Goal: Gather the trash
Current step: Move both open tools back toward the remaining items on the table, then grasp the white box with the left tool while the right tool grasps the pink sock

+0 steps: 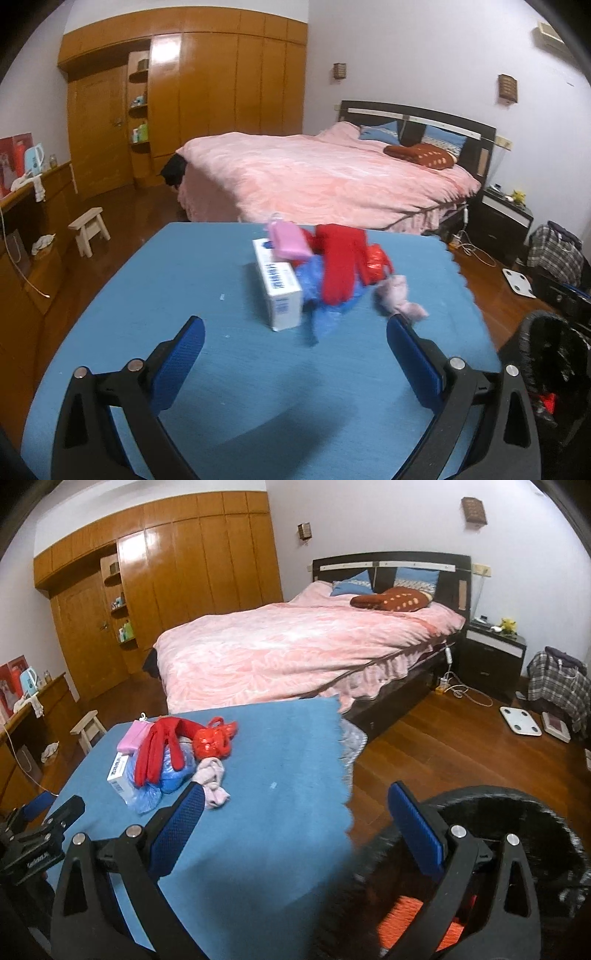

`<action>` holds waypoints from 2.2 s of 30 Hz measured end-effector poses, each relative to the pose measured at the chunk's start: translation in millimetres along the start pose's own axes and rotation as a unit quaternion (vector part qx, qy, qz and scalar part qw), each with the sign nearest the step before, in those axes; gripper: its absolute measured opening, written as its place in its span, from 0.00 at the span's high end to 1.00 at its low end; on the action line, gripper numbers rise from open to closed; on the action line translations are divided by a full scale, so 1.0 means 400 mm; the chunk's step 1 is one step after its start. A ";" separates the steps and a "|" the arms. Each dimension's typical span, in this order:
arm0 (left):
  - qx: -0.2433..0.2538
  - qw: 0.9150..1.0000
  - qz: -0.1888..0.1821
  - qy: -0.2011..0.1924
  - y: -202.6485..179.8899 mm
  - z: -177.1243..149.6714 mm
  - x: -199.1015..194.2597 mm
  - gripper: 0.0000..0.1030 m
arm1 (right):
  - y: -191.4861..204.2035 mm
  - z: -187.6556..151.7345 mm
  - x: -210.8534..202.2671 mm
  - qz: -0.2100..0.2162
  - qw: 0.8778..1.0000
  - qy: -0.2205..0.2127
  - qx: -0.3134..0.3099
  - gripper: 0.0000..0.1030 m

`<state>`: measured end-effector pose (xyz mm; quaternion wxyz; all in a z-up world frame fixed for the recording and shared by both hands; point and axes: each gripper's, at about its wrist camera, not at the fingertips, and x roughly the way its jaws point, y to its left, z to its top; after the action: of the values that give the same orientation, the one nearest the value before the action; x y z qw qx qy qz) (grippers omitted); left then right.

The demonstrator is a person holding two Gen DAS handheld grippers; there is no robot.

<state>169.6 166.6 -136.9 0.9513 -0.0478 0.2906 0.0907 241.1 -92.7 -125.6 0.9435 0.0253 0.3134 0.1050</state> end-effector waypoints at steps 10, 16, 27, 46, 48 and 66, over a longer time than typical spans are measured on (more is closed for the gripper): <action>0.004 1.000 0.015 0.008 0.058 0.004 0.055 0.06 | 0.141 -0.011 0.172 0.026 0.999 0.040 -0.014 0.06; -0.012 0.999 0.024 0.017 0.076 0.005 0.081 0.06 | 0.156 -0.015 0.229 0.037 0.997 0.063 -0.031 0.06; -0.014 0.999 0.020 0.023 0.067 0.003 0.118 0.11 | 0.153 -0.013 0.270 0.052 0.993 0.084 -0.060 0.07; -0.020 0.999 0.012 0.049 0.060 0.011 0.198 0.18 | 0.193 -0.040 0.347 0.105 0.981 0.145 -0.078 0.71; -0.016 0.998 0.015 0.058 0.055 0.012 0.216 0.19 | 0.186 -0.042 0.336 0.108 0.981 0.144 -0.072 0.74; -0.029 0.996 -0.017 0.079 0.099 -0.003 0.205 0.68 | 0.170 -0.049 0.294 0.106 0.982 0.142 -0.060 0.75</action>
<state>227.8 217.0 -185.5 0.9251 -0.0875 0.3611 0.0785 309.2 -1.5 -202.4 0.8728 -0.0134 0.4325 0.2256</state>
